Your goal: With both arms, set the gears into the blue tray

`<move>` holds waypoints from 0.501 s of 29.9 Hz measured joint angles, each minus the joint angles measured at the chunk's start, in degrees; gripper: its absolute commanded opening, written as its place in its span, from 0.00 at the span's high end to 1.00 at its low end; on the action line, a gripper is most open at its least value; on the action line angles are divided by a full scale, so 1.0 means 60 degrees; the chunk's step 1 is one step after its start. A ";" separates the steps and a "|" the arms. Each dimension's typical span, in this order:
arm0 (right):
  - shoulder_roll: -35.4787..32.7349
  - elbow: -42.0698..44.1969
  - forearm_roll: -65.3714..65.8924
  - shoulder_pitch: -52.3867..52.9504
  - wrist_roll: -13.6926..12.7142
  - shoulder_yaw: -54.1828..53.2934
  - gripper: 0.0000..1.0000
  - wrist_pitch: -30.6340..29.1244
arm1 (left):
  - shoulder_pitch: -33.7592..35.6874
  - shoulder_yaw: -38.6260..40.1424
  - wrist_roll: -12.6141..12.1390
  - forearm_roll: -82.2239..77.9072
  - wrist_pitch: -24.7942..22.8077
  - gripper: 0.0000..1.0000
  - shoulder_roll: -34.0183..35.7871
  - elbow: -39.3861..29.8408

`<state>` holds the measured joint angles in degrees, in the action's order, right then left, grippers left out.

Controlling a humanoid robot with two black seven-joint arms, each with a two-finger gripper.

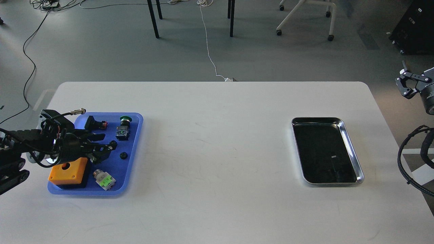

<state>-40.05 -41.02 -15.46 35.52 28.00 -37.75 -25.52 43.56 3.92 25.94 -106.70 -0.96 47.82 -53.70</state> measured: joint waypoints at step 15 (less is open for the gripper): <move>-0.0158 0.0166 0.0061 0.0303 0.0000 -0.0112 0.01 0.0332 | 0.1728 0.2811 0.0296 0.9929 -0.1226 0.02 0.0254 0.0087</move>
<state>-41.00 -40.03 -15.09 37.34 28.00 -38.41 -23.53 53.93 20.79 27.72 -47.12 -8.32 49.34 -53.17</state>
